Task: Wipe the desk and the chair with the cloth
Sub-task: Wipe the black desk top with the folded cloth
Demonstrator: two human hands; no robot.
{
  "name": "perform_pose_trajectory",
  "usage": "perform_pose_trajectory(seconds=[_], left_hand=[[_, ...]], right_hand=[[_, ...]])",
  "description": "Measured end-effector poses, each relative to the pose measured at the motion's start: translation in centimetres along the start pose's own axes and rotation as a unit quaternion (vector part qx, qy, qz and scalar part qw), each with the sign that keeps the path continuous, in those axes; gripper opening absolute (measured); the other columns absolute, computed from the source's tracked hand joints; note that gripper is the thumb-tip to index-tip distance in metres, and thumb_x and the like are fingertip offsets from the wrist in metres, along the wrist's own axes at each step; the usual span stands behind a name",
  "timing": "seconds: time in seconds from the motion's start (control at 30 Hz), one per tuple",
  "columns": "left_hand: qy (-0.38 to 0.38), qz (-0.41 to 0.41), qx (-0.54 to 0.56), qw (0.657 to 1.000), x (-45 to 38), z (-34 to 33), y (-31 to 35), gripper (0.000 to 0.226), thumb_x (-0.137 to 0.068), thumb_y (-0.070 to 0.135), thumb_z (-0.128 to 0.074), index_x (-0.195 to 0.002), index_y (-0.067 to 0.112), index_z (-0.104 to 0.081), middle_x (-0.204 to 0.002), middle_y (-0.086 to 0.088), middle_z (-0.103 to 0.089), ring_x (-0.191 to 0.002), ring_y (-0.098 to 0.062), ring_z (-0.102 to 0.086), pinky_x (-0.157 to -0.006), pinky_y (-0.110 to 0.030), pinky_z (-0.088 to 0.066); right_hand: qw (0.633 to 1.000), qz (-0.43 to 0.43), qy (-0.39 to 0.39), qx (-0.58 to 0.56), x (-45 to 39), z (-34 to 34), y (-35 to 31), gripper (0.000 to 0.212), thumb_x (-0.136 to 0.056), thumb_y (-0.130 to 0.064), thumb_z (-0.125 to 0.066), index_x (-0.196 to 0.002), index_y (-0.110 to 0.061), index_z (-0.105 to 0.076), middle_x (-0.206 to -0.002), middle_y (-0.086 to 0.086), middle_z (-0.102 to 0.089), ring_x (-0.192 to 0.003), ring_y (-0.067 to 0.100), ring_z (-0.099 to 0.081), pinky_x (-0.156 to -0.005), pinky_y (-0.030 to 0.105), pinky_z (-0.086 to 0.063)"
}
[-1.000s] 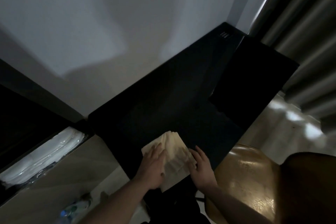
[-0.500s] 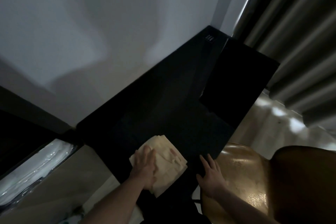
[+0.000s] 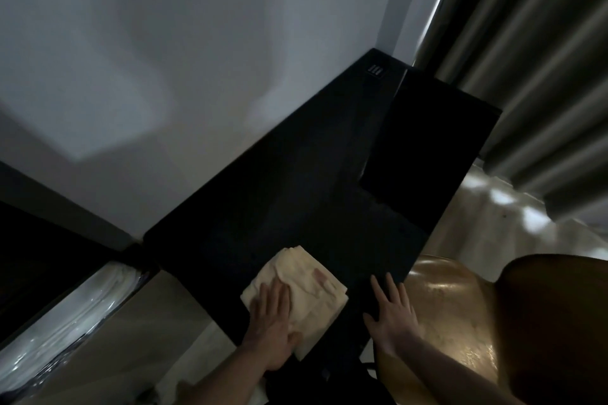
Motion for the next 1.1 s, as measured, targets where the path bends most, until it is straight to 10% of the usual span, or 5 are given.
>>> perform_pose_trajectory(seconds=[0.2,0.47,0.7,0.83,1.1], left_hand=[[0.011,0.006,-0.009,1.000,-2.5,-0.8,-0.2,0.097,-0.103,0.059,-0.038,-0.157,0.012,0.028,-0.163,-0.019,0.031,-0.151,-0.043,0.033,-0.123,-0.062,0.013],[0.103,-0.022,-0.098,0.990,-7.3,0.0,-1.6,0.094,-0.082,0.070,-0.045,-0.152,0.007,-0.041,-0.153,-0.025,-0.050,-0.156,-0.047,-0.001,-0.118,-0.063,-0.005],[0.082,-0.017,-0.093,0.992,-12.8,3.4,2.0,0.092,-0.091,0.074,-0.038,-0.160,0.013,-0.036,-0.169,-0.019,-0.024,-0.155,-0.049,-0.007,-0.113,-0.068,-0.016],[0.022,-0.014,-0.042,0.999,-15.7,9.1,6.0,0.086,-0.101,0.073,-0.022,-0.160,0.033,0.025,-0.161,0.001,0.048,-0.149,-0.048,0.034,-0.120,-0.069,0.016],[-0.026,-0.082,-0.055,0.995,-24.5,15.7,13.1,0.083,-0.094,0.076,-0.019,-0.158,0.047,0.026,-0.152,0.015,0.056,-0.147,-0.051,0.037,-0.116,-0.078,0.013]], right_hand=[[1.000,0.004,0.018,0.012,-1.1,1.3,0.1,0.088,-0.105,-0.053,-0.051,-0.167,-0.038,0.009,-0.174,-0.001,0.023,-0.160,0.035,0.020,-0.130,0.054,-0.004],[0.998,0.013,0.065,0.022,-6.4,4.9,2.6,0.087,-0.106,-0.051,-0.049,-0.165,-0.038,0.015,-0.172,-0.002,0.029,-0.158,0.031,0.025,-0.130,0.055,-0.004],[0.992,0.028,0.120,0.015,-10.8,9.3,4.7,0.085,-0.107,-0.051,-0.046,-0.165,-0.039,0.015,-0.170,-0.005,0.031,-0.157,0.027,0.027,-0.128,0.050,0.003],[0.988,0.010,0.155,0.008,-14.0,12.4,6.4,0.083,-0.107,-0.051,-0.045,-0.166,-0.038,0.012,-0.171,-0.004,0.029,-0.157,0.029,0.026,-0.129,0.051,0.003],[0.979,-0.008,0.205,0.000,-22.1,19.0,10.4,0.077,-0.109,-0.053,-0.039,-0.168,-0.036,0.007,-0.174,-0.003,0.024,-0.160,0.028,0.023,-0.130,0.052,0.003]])
Point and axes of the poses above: each hand's wrist, its own x-axis away from the middle knuckle, its own z-axis out of the back of the hand, y = z × x, the point moved 3 cm from there along -x, towards the middle knuckle
